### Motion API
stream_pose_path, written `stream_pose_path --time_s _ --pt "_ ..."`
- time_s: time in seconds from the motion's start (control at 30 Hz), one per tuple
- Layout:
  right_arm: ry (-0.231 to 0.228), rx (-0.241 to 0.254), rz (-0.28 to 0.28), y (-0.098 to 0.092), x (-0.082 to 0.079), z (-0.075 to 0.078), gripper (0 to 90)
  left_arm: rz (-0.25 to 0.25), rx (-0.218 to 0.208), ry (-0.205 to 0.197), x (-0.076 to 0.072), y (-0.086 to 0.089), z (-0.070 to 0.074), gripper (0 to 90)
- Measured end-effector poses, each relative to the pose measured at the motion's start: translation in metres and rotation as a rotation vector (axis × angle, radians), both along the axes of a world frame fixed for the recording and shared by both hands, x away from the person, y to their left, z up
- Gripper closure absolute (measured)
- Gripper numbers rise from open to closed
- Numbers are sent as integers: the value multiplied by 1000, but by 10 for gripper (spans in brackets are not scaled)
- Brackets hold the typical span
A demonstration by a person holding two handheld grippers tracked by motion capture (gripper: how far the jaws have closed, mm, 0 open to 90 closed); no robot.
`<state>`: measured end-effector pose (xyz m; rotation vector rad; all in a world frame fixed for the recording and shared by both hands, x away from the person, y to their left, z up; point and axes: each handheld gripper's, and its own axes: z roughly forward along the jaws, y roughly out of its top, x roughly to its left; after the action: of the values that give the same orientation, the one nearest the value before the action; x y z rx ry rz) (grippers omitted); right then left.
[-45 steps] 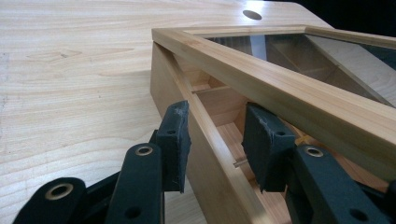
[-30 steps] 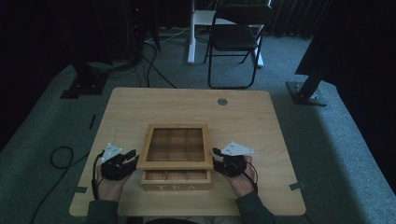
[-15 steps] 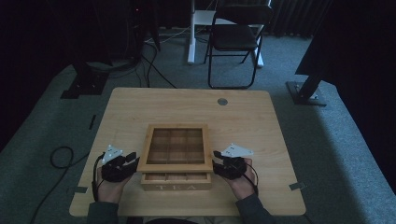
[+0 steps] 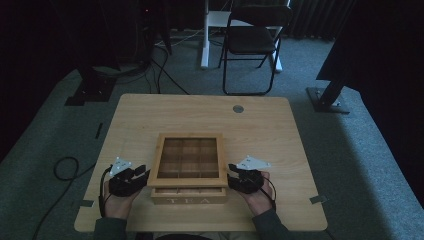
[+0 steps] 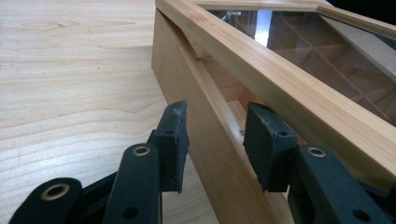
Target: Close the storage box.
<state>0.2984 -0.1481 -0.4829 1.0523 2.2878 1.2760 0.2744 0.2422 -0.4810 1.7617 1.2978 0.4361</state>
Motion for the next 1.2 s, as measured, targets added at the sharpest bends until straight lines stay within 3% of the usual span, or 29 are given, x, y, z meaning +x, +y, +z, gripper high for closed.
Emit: stream_pose_path --time_s 1.2 --pt "12 2 -3 -5 -14 -5 556 6 -4 11 -11 1 -5 596"
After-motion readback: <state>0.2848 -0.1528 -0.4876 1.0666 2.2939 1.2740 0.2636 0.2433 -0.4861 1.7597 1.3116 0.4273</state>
